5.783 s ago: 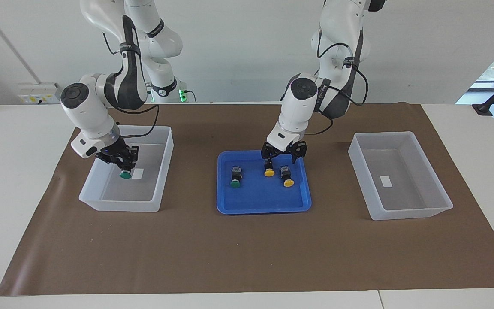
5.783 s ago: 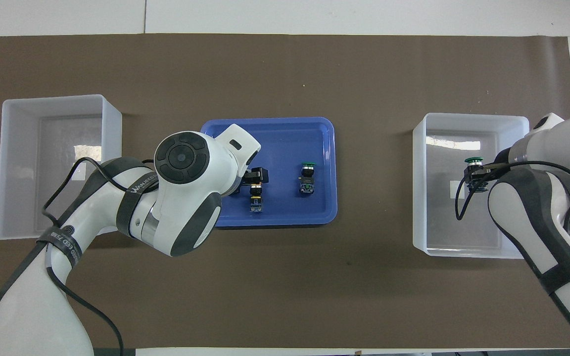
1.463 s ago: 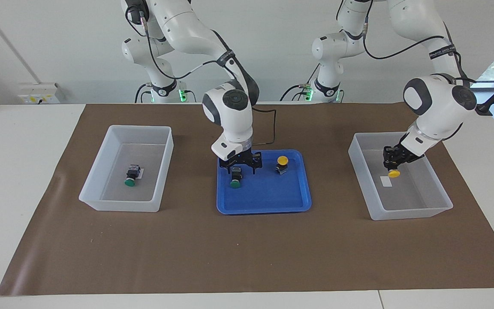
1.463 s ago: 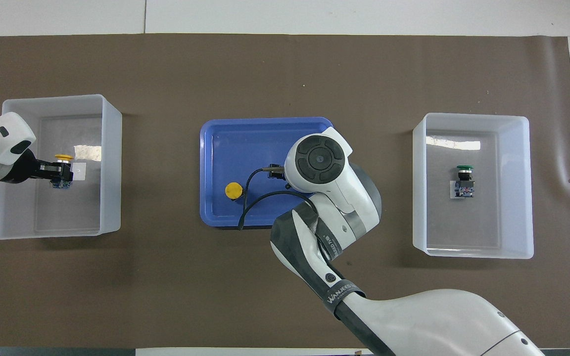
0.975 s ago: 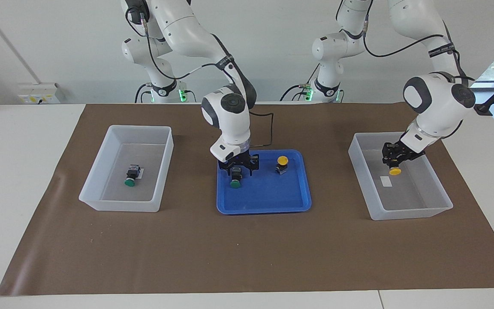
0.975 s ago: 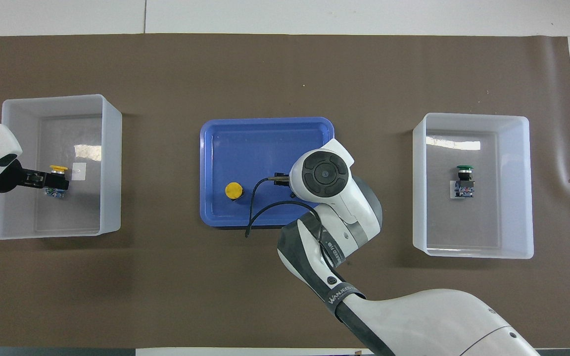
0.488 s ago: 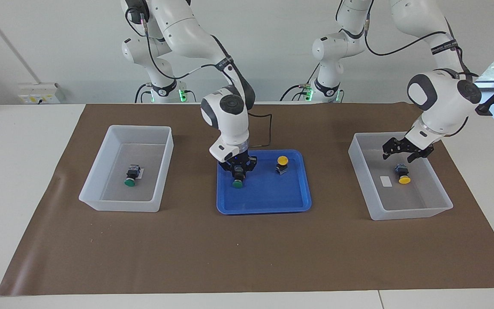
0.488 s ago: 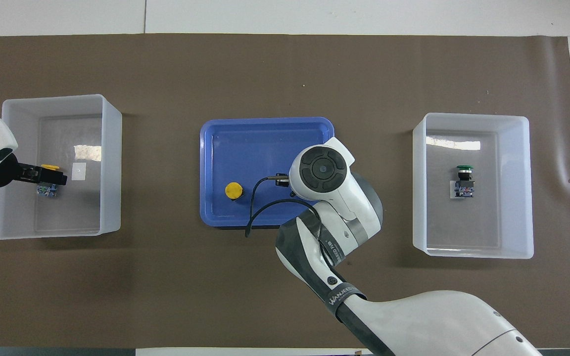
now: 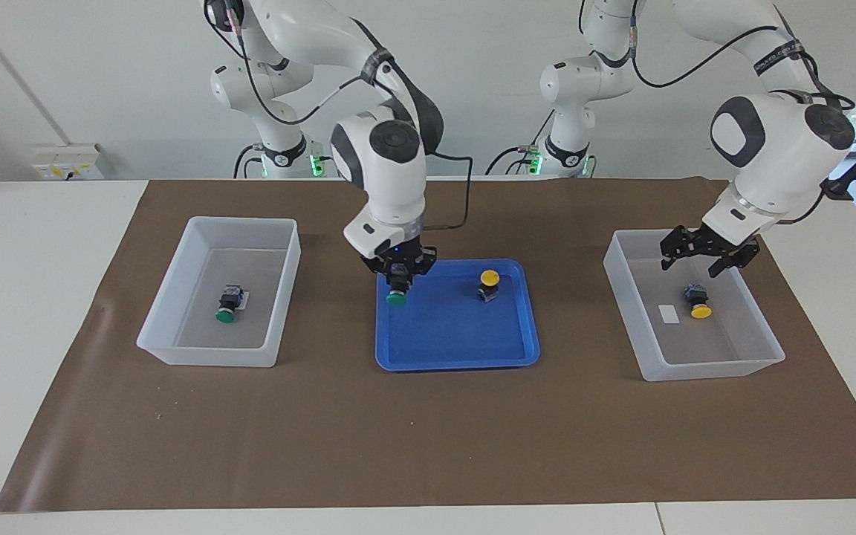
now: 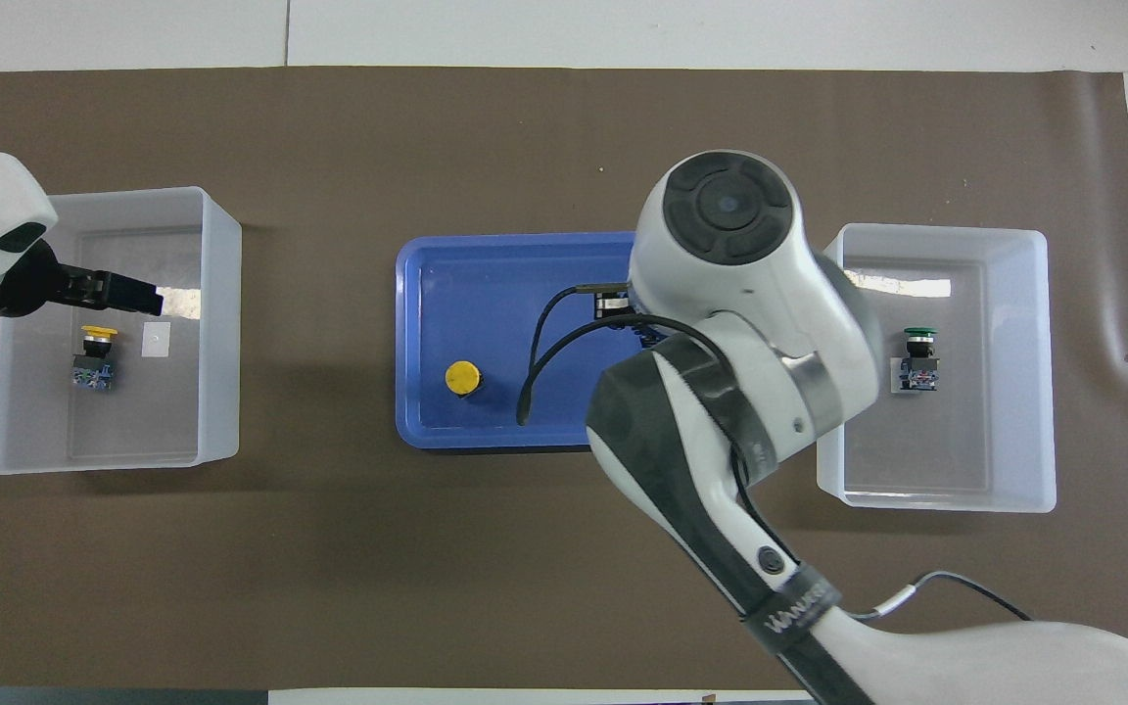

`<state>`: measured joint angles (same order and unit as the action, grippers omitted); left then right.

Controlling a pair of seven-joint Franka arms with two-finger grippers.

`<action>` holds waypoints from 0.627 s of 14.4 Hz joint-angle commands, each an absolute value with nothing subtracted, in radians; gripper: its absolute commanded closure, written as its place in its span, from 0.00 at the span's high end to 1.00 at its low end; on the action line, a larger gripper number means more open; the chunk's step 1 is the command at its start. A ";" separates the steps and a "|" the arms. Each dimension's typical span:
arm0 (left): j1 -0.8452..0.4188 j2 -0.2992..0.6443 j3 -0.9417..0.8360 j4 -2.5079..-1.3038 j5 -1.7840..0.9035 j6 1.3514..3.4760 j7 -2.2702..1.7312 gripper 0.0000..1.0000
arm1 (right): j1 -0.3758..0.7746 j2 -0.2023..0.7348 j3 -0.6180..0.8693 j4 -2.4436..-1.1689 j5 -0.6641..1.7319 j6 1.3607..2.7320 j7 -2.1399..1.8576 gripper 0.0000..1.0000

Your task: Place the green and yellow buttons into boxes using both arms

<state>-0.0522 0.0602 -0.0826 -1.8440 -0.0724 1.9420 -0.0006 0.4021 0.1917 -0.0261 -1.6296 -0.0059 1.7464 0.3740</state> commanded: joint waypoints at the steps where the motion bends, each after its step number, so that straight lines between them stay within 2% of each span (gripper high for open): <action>1: -0.193 0.074 -0.071 -1.839 -0.074 1.968 -0.237 1.00 | 0.277 0.111 -0.014 -1.779 -0.009 1.736 0.220 0.00; 3: -0.309 0.080 -0.069 -1.864 -0.071 2.022 -0.393 1.00 | 0.183 0.080 -0.014 -1.880 -0.009 1.796 0.112 0.00; 6: -0.434 0.121 -0.066 -1.908 -0.043 2.065 -0.549 1.00 | 0.141 0.032 -0.014 -2.018 -0.009 1.897 -0.001 0.00; 9: -0.482 0.127 -0.066 -1.992 0.018 2.161 -0.675 1.00 | 0.094 0.000 -0.014 -2.152 -0.009 2.073 -0.099 0.00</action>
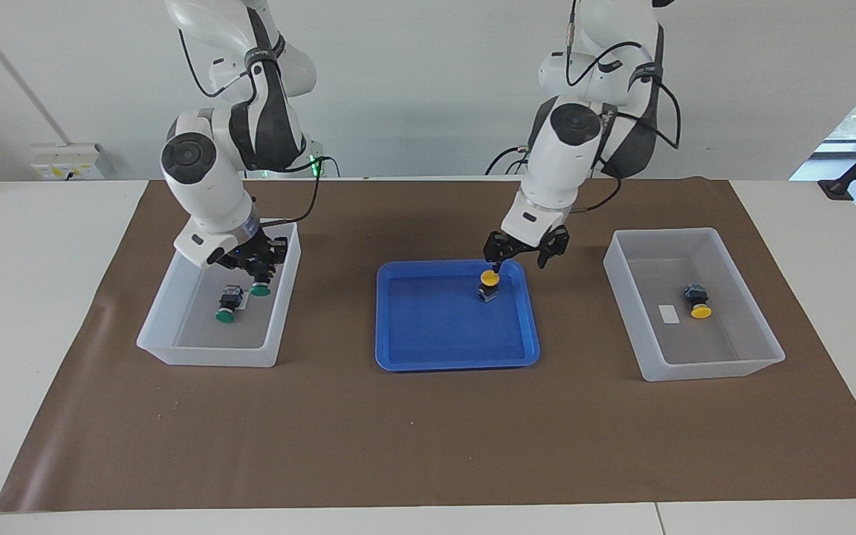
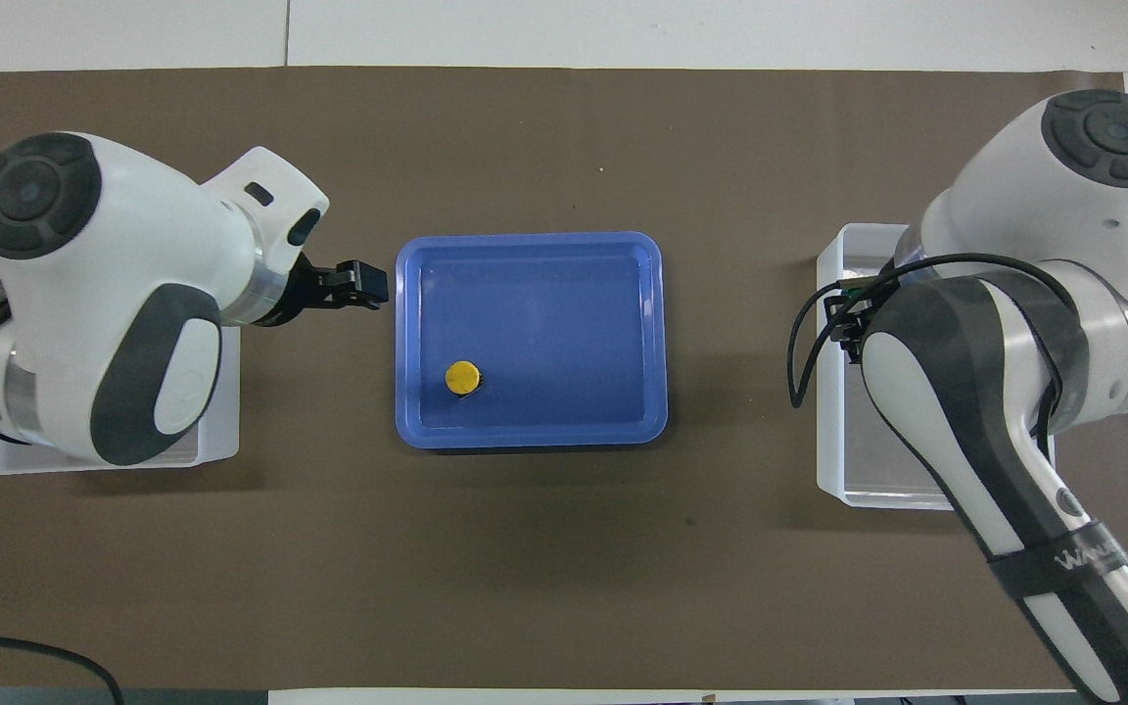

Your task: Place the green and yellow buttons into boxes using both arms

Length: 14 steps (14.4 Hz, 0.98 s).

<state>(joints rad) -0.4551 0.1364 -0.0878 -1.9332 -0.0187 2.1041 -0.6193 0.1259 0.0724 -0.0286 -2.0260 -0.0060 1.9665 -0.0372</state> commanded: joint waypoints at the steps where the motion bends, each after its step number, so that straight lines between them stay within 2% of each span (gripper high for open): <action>1: -0.498 0.139 -0.066 -1.994 0.032 2.166 -0.713 1.00 | 0.086 0.003 -0.014 -2.178 -0.009 2.109 -0.109 0.00; 2: -0.518 0.179 -0.067 -1.991 0.078 2.196 -0.794 1.00 | 0.074 0.020 -0.014 -2.190 -0.009 2.162 -0.115 0.00; 6: -0.554 0.241 -0.066 -1.993 0.106 2.238 -0.870 1.00 | 0.037 0.052 -0.014 -2.226 -0.009 2.258 -0.170 0.00; 10: -0.552 0.249 -0.067 -1.993 0.114 2.238 -0.870 0.99 | 0.026 0.092 -0.015 -2.226 -0.009 2.296 -0.187 0.00; 11: -0.552 0.249 -0.067 -1.993 0.114 2.240 -0.870 0.90 | 0.023 0.106 -0.015 -2.227 -0.009 2.316 -0.190 0.00; 12: -0.552 0.249 -0.069 -1.993 0.114 2.240 -0.868 0.72 | 0.011 0.118 -0.014 -2.229 -0.009 2.331 -0.190 0.00; 14: -0.551 0.249 -0.069 -1.993 0.114 2.237 -0.865 0.57 | 0.008 0.120 -0.015 -2.229 -0.009 2.336 -0.190 0.00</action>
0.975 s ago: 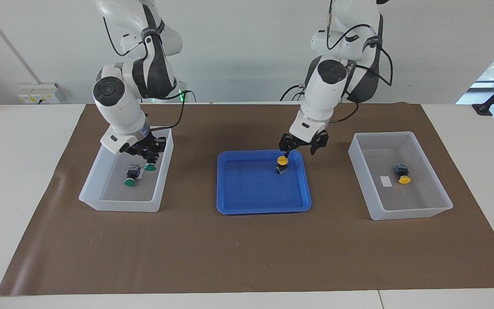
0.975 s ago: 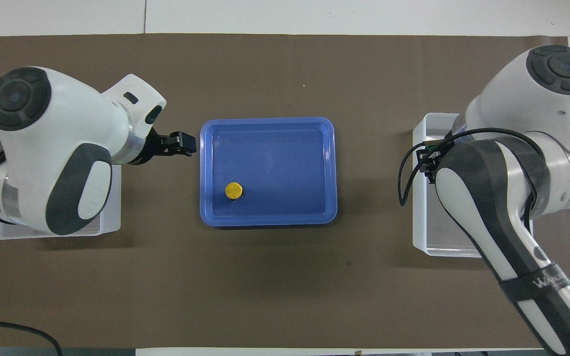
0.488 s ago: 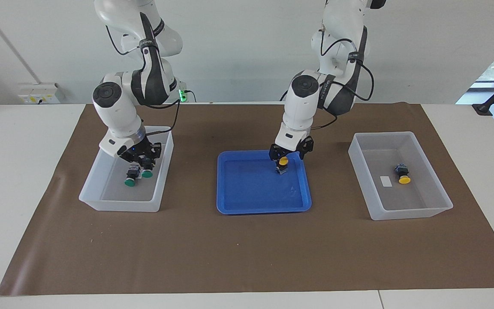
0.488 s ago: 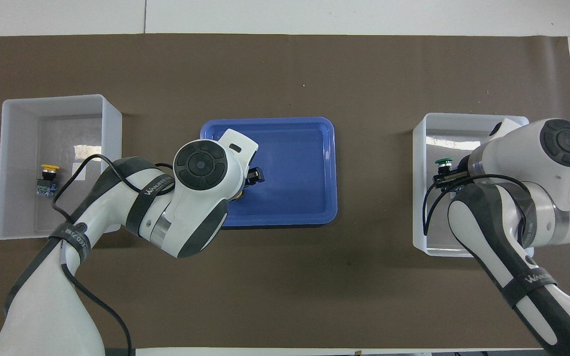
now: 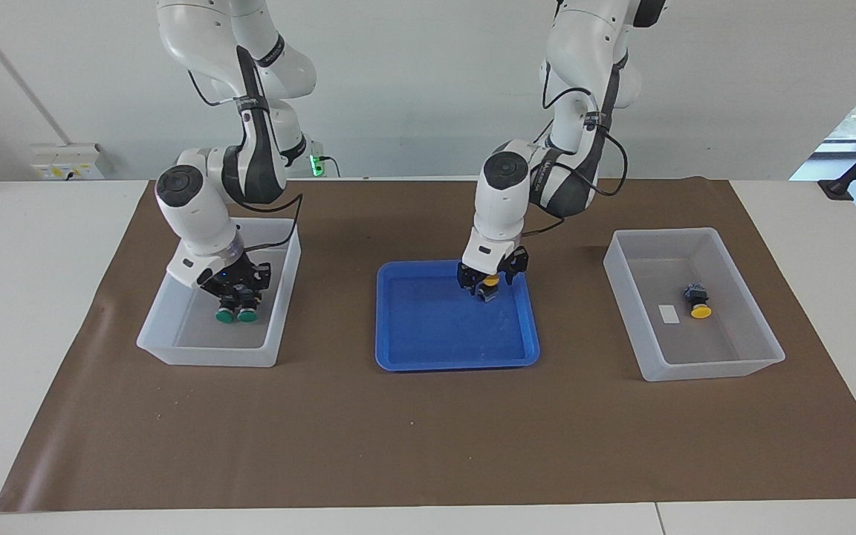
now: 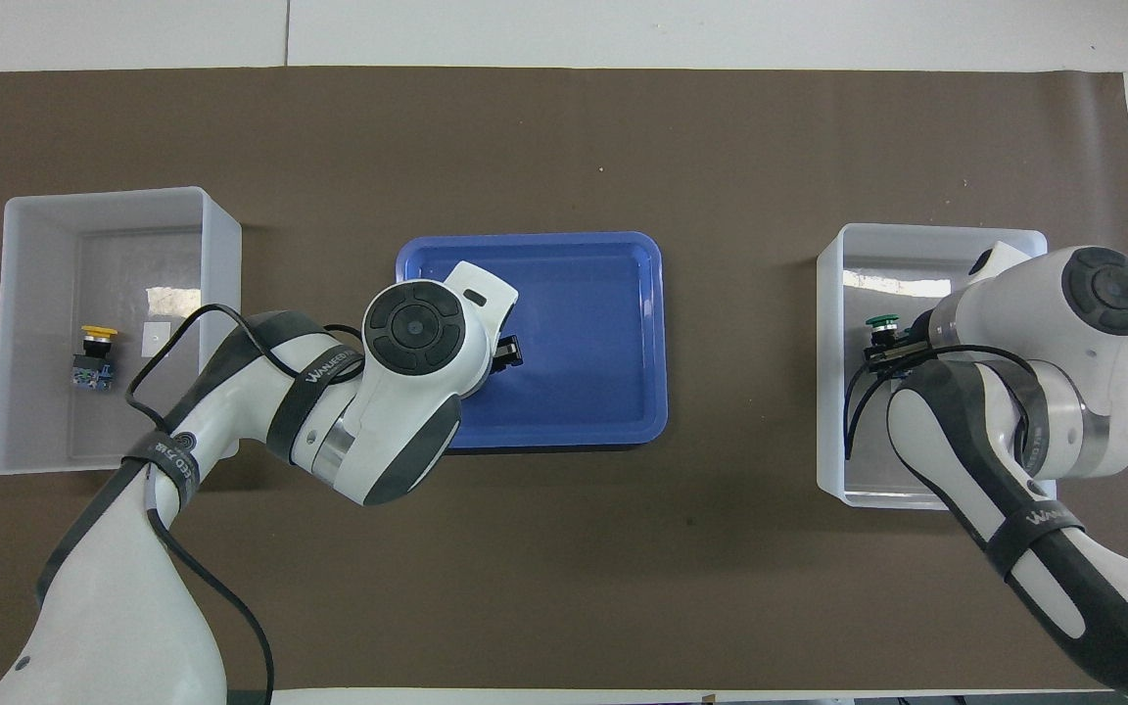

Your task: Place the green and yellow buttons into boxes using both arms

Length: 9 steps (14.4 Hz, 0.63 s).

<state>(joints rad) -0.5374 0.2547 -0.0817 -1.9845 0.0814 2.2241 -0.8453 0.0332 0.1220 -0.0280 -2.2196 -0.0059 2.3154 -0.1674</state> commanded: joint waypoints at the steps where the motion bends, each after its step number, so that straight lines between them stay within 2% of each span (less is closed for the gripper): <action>1: -0.549 0.249 -0.069 -1.993 0.114 2.238 -0.865 0.50 | 0.008 0.120 -0.015 -2.229 -0.009 2.335 -0.189 0.00; 2: -0.548 0.249 -0.069 -1.993 0.114 2.238 -0.865 0.43 | 0.009 0.120 -0.015 -2.229 -0.009 2.335 -0.189 0.00; 3: -0.548 0.249 -0.069 -1.993 0.114 2.238 -0.865 0.37 | 0.009 0.120 -0.015 -2.229 -0.009 2.335 -0.187 0.17; 4: -0.546 0.249 -0.069 -1.993 0.114 2.238 -0.864 0.32 | 0.009 0.120 -0.015 -2.229 -0.009 2.332 -0.187 0.56; 5: -0.546 0.249 -0.069 -1.993 0.114 2.240 -0.864 0.27 | 0.009 0.120 -0.015 -2.224 -0.009 2.324 -0.184 0.80; 6: -0.546 0.249 -0.069 -1.993 0.114 2.238 -0.864 0.21 | 0.009 0.120 -0.015 -2.218 -0.009 2.315 -0.184 0.94; 7: -0.545 0.249 -0.069 -1.991 0.114 2.238 -0.862 0.13 | 0.008 0.118 -0.015 -2.211 -0.009 2.301 -0.186 1.00; 9: -0.540 0.245 -0.069 -1.988 0.114 2.232 -0.861 0.00 | 0.015 0.104 -0.014 -2.136 -0.009 2.176 -0.183 1.00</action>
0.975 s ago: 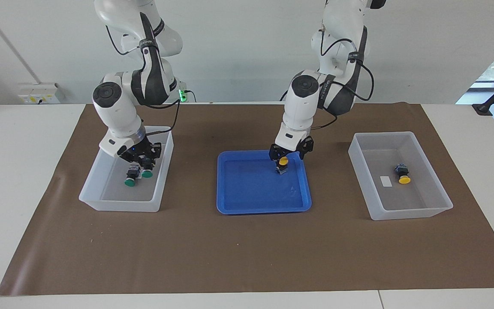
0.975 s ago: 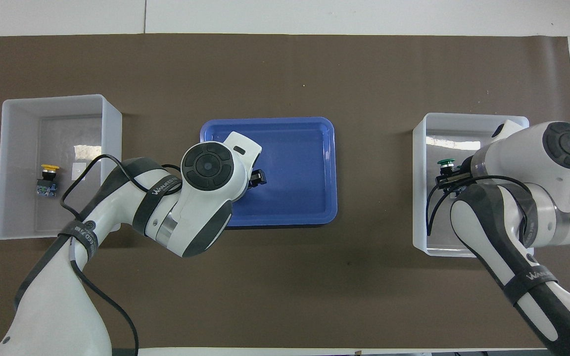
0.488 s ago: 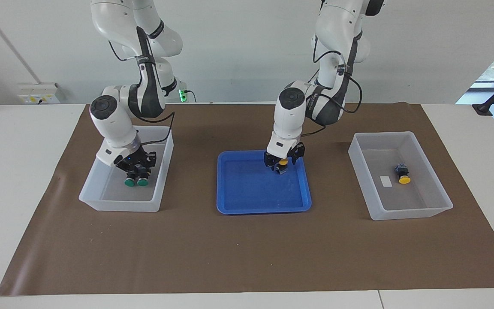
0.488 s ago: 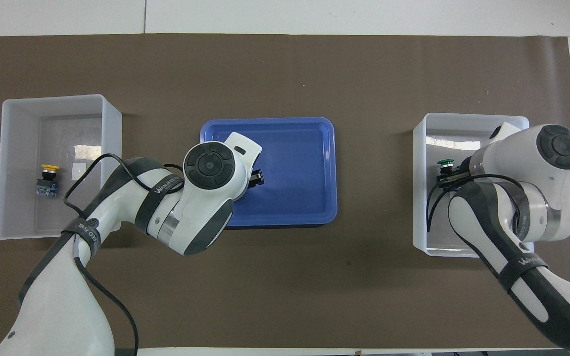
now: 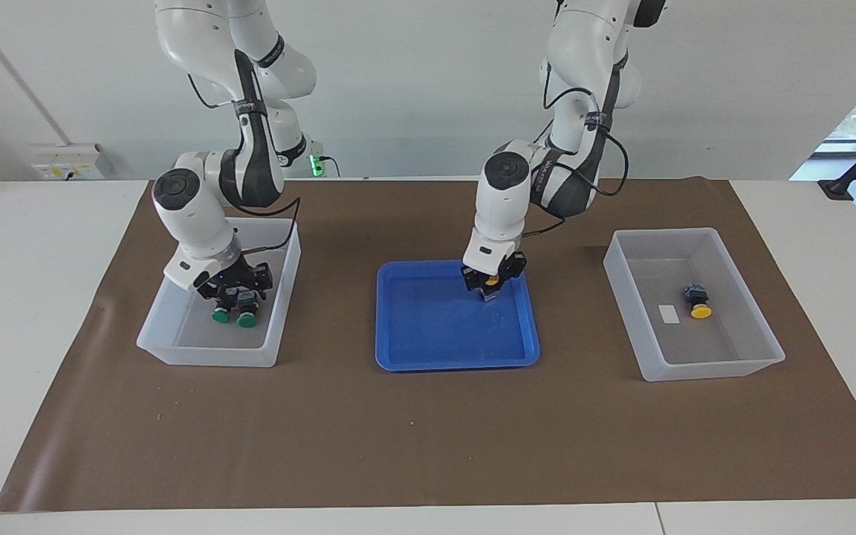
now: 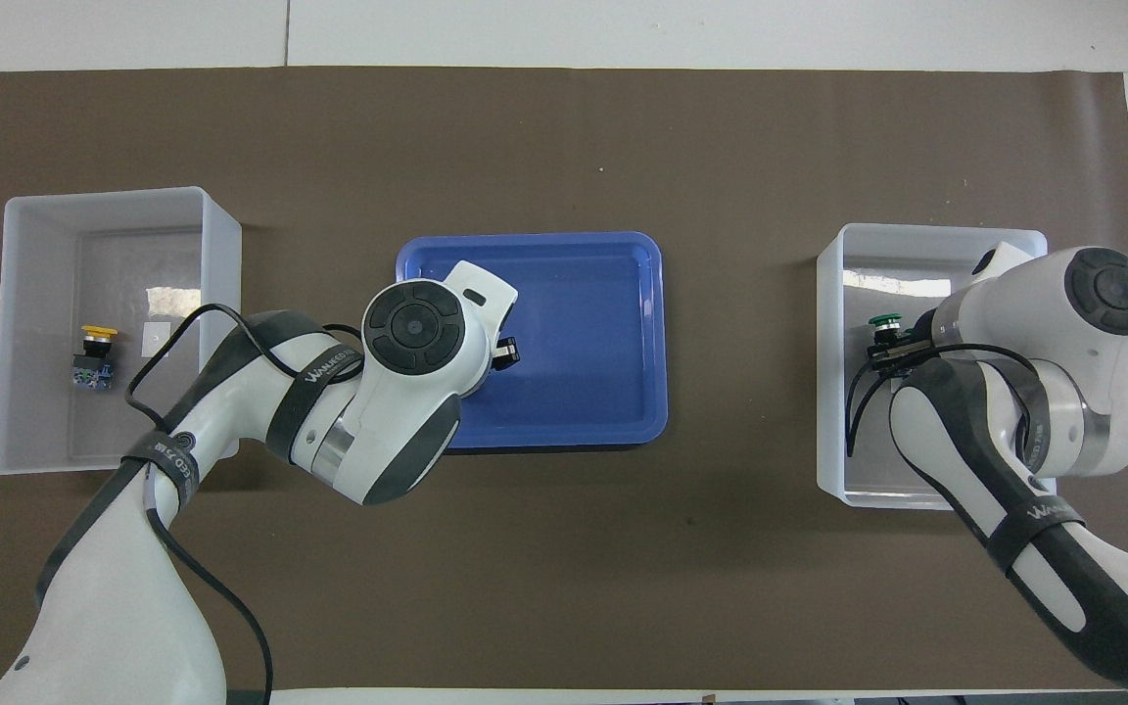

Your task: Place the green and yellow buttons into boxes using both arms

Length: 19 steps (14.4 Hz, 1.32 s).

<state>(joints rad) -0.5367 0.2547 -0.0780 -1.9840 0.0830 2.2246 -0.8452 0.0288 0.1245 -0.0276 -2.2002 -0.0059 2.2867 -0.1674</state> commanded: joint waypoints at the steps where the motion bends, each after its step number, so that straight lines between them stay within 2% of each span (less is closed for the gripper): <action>1: -0.540 0.239 -0.069 -1.983 0.114 2.224 -0.859 0.00 | 0.015 0.103 -0.014 -2.073 -0.009 2.096 -0.181 1.00; 3: -0.537 0.206 -0.066 -1.956 0.110 2.173 -0.856 0.00 | 0.018 0.097 -0.014 -1.952 -0.009 1.949 -0.179 1.00; 7: -0.438 0.137 -0.064 -1.778 0.094 1.910 -0.754 0.00 | 0.021 0.094 -0.014 -1.688 -0.012 1.653 -0.176 1.00; 9: -0.311 0.066 -0.061 -1.744 0.040 1.826 -0.561 0.00 | 0.014 0.092 -0.015 -1.587 -0.014 1.556 -0.178 1.00; 12: -0.093 0.011 -0.058 -1.746 0.020 1.750 -0.187 0.00 | 0.008 0.037 -0.017 -1.560 -0.014 1.503 -0.176 1.00; 15: 0.101 -0.006 -0.058 -1.813 0.020 1.817 0.128 0.00 | 0.000 0.003 -0.028 -1.559 -0.012 1.473 -0.173 1.00; 19: 0.129 -0.044 -0.054 -2.086 0.020 2.090 0.173 0.00 | -0.002 -0.020 -0.026 -1.597 -0.012 1.480 -0.173 1.00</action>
<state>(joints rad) 0.1373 0.0064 -0.0434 -1.9159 0.0330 1.9566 0.1633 0.0163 -0.0036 -0.0364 -1.5642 -0.0061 1.4626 -0.1674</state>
